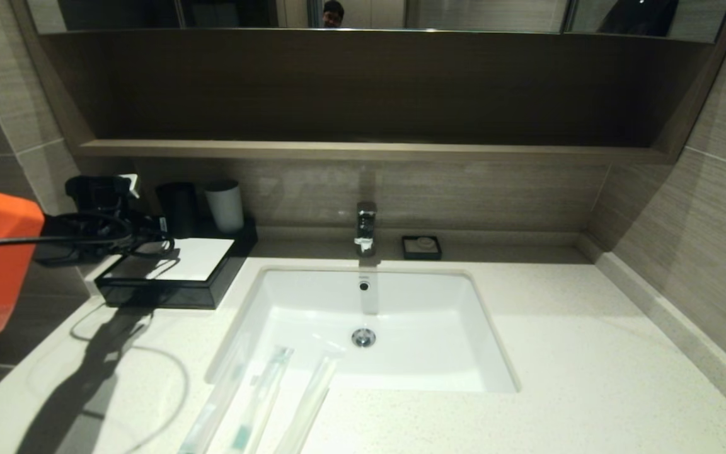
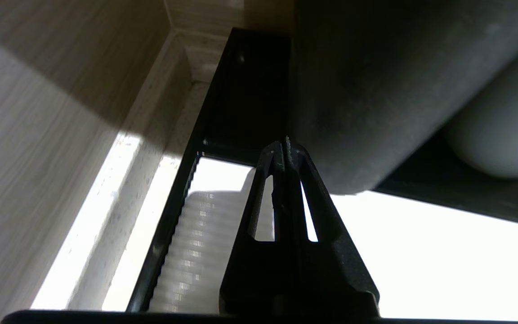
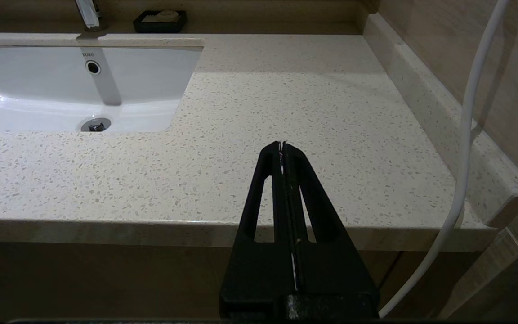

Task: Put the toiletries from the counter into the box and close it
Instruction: Place the cup on the storage box

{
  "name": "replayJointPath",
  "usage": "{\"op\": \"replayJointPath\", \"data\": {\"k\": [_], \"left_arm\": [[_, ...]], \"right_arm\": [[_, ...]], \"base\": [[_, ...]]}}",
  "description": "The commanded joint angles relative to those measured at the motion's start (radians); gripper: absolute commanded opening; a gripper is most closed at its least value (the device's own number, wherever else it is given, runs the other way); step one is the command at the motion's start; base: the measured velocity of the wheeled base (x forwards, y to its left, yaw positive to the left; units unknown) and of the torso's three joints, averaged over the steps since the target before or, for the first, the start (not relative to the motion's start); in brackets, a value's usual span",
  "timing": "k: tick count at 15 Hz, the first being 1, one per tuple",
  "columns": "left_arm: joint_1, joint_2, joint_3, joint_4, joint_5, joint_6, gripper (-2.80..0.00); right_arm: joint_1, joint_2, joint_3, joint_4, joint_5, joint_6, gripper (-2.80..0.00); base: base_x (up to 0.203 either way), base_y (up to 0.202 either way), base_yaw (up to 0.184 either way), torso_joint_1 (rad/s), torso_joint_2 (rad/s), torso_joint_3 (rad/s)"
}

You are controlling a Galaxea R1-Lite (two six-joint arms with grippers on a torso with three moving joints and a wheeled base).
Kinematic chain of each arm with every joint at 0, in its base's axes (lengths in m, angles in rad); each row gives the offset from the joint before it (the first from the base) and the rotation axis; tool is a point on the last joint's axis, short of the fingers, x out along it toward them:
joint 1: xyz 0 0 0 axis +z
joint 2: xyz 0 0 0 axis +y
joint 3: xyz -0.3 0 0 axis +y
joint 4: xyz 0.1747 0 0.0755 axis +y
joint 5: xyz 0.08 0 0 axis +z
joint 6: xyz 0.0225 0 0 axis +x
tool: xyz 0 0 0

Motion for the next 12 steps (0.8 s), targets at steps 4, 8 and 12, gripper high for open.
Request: {"op": "replayJointPath", "data": {"k": [4, 8, 12], "left_arm": [[0.001, -0.055, 0.068, -0.008, -0.002, 0.002, -2.8], [-0.014, -0.039, 0.075, -0.008, -0.005, -0.002, -2.8], [-0.027, -0.016, 0.061, -0.01, -0.024, -0.002, -2.8]], "right_arm": [[0.0, 0.0, 0.002, 0.0, 0.0, 0.0, -2.8], [0.0, -0.002, 0.002, 0.0, 0.0, 0.0, -2.8], [0.0, -0.003, 0.002, 0.0, 0.0, 0.0, -2.8]], "base": [[0.0, 0.0, 0.0, 0.0, 0.0, 0.0], [0.0, 0.0, 0.0, 0.0, 0.0, 0.0], [0.0, 0.0, 0.0, 0.0, 0.0, 0.0]]}}
